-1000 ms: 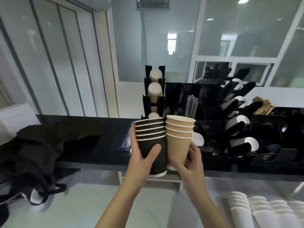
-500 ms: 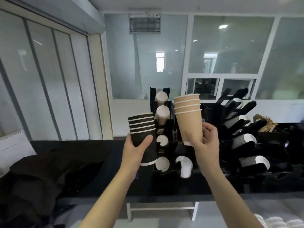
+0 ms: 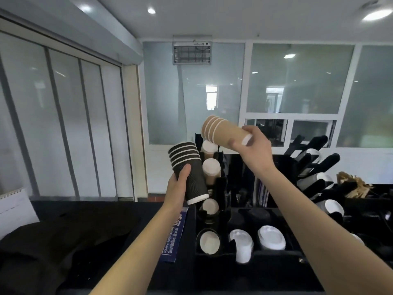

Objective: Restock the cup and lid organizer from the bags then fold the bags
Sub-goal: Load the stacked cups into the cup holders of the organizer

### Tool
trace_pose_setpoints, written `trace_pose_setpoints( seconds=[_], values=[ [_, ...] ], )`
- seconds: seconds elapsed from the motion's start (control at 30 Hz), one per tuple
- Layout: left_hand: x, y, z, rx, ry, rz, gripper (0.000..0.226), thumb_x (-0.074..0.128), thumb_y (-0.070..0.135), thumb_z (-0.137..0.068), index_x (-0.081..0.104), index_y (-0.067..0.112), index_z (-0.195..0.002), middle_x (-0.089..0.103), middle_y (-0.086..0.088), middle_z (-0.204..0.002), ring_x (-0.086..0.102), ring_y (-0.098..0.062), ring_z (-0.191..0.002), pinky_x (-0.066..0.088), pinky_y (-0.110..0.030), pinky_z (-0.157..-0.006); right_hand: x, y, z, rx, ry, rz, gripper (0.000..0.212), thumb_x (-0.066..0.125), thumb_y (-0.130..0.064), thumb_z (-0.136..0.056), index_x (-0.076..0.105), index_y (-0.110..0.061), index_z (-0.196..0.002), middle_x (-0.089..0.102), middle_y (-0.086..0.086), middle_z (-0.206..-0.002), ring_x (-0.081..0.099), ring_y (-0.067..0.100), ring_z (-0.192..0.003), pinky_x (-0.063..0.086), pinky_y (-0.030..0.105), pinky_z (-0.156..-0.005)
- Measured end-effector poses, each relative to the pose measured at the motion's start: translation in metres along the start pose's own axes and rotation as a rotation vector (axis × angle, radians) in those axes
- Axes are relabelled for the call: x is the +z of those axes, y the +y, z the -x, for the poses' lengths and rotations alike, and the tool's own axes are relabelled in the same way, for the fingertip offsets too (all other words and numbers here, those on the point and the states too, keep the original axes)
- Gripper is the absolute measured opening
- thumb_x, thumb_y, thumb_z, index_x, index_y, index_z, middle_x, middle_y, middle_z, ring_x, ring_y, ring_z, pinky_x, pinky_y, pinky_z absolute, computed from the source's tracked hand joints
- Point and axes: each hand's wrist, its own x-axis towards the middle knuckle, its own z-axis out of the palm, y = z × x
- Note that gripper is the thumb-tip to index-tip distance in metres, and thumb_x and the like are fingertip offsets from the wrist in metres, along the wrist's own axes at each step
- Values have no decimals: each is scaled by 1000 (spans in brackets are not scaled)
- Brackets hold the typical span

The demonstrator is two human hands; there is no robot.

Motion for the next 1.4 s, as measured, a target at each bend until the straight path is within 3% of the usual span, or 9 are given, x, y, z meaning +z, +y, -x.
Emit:
trace_pose_setpoints(
  seconds=[0.07, 0.2, 0.33, 0.53, 0.63, 0.87, 1.0, 1.17, 1.4],
  values=[
    [4, -3, -11, -14, -3, 2, 62, 66, 59, -90, 57, 21, -139, 70, -5, -127, 68, -23, -114, 55, -43, -100, 3, -3, -17, -19, -34, 47, 60, 79, -39, -84, 50, -24, -134, 59, 0, -103, 59, 11, -84, 45, 24, -63],
    [10, -8, -19, -16, -5, -41, 54, 61, 54, -95, 58, 21, -137, 71, -2, -122, 69, -18, -111, 55, -30, -84, 10, -4, -41, -67, -70, 116, 58, 80, -40, -82, 47, -24, -126, 58, 0, -89, 61, 17, -77, 50, 32, -63],
    [12, -14, -26, -8, 37, -41, 56, 63, 54, -94, 55, 22, -140, 70, 0, -123, 67, -18, -112, 55, -32, -91, 17, -3, -54, -104, -102, 164, 59, 79, -42, -83, 49, -22, -130, 63, 0, -99, 64, 20, -85, 59, 42, -77],
    [16, -24, -34, 45, 63, -70, 59, 65, 53, -93, 53, 23, -142, 68, 3, -124, 65, -16, -113, 53, -33, -95, 15, -7, -73, -166, -123, 181, 66, 77, -40, -85, 53, -20, -143, 63, 7, -120, 60, 26, -111, 53, 37, -93],
    [18, -25, -34, 74, 69, -82, 58, 65, 53, -93, 53, 23, -142, 68, 2, -125, 65, -16, -114, 54, -34, -96, 14, -10, -78, -185, -119, 189, 71, 76, -40, -84, 51, -23, -148, 63, 9, -123, 59, 27, -113, 53, 43, -97],
    [20, -24, -29, 101, 79, -111, 55, 67, 52, -93, 53, 26, -140, 67, 5, -124, 65, -12, -112, 52, -25, -83, 29, -17, -79, -208, -128, 252, 69, 77, -40, -87, 44, -15, -141, 64, 13, -122, 59, 31, -111, 55, 44, -88],
    [21, -25, -32, 137, 67, -201, 58, 68, 55, -91, 53, 26, -139, 68, 5, -122, 66, -12, -110, 56, -31, -89, 42, -22, -87, -226, -123, 280, 69, 75, -44, -87, 47, -16, -144, 66, 13, -123, 60, 32, -114, 55, 44, -92],
    [19, -25, -34, 141, 67, -228, 57, 66, 56, -92, 52, 26, -138, 67, 4, -122, 66, -12, -108, 56, -28, -86, 57, -21, -96, -277, -125, 306, 65, 75, -43, -88, 53, -14, -142, 67, 14, -112, 60, 36, -108, 55, 47, -88],
    [18, -26, -36, 126, 54, -218, 66, 68, 64, -85, 53, 28, -138, 68, 5, -122, 66, -12, -110, 57, -31, -90, 80, -4, -90, -250, -191, 345, 66, 76, -42, -88, 51, -18, -145, 66, 13, -124, 57, 37, -115, 52, 46, -93]
  ],
)
